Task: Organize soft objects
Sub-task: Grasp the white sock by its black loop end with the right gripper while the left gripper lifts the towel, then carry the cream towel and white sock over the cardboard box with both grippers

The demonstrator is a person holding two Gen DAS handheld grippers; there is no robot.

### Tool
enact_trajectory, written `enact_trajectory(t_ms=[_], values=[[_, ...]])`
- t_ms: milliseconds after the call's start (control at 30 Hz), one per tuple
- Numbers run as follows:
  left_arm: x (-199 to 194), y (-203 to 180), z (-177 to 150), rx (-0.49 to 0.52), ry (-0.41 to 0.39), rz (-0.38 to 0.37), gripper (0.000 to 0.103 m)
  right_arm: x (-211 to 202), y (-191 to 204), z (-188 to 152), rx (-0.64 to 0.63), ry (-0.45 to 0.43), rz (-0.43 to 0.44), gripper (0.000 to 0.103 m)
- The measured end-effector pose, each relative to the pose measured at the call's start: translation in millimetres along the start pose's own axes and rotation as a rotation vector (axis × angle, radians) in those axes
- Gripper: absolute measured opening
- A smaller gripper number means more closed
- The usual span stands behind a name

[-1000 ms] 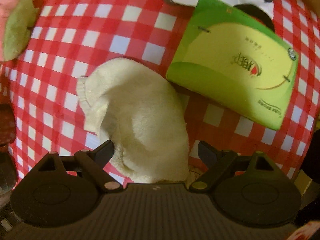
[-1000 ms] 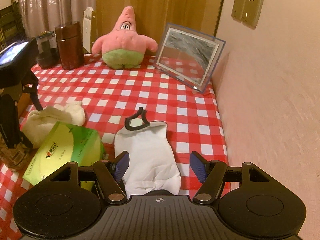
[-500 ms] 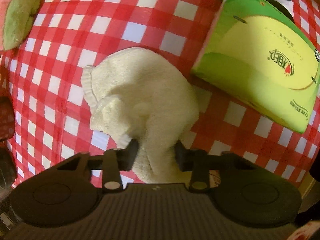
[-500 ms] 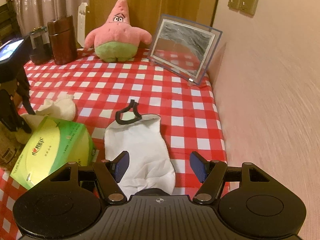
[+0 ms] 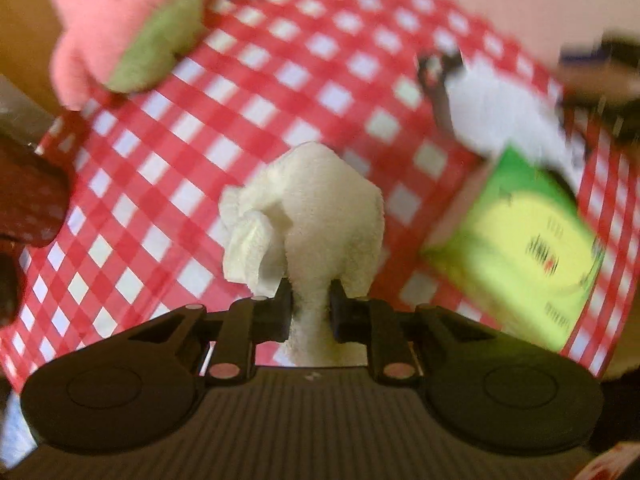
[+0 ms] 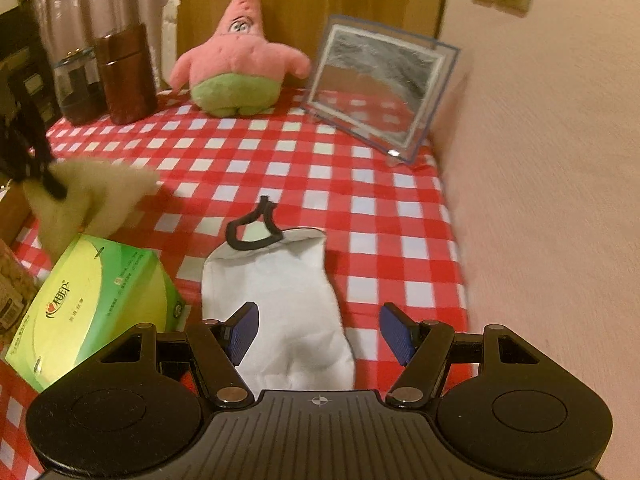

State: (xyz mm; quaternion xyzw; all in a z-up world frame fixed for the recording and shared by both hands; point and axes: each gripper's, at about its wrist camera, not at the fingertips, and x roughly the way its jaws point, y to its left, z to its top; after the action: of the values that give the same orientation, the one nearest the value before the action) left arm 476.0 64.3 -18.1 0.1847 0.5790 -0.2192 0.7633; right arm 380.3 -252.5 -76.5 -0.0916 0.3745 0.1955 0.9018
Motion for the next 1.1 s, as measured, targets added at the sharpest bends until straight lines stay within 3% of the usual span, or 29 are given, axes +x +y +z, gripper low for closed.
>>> enact_trajectory(t_ms=[233, 433, 467, 500, 667, 1100], values=[[-20.1, 19.0, -1.9, -0.133, -0.135, -0.061, 0.016, 50.2, -8.3, 12.0, 0.027, 0.083, 0.044, 0.067], [-26.9, 19.8, -6.2, -0.141, -0.169, -0.084, 0.016, 71.7, -8.3, 17.9, 0.039, 0.123, 0.064, 0.066], [-27.1, 19.2, -7.0, -0.141, -0.173, -0.087, 0.016, 73.1, -6.5, 18.5, 0.037, 0.124, 0.062, 0.057], [-27.5, 18.7, -7.3, -0.141, -0.178, -0.09, 0.016, 74.1, -4.2, 19.0, 0.029, 0.128, 0.056, 0.04], [-26.4, 17.0, -9.3, -0.138, -0.182, -0.091, 0.016, 68.8, 4.1, 20.1, -0.011, 0.116, 0.024, 0.01], [-57.3, 8.8, -18.1, -0.186, -0.254, -0.067, 0.016, -6.4, 6.7, 38.6, 0.023, -0.081, -0.032, 0.005]])
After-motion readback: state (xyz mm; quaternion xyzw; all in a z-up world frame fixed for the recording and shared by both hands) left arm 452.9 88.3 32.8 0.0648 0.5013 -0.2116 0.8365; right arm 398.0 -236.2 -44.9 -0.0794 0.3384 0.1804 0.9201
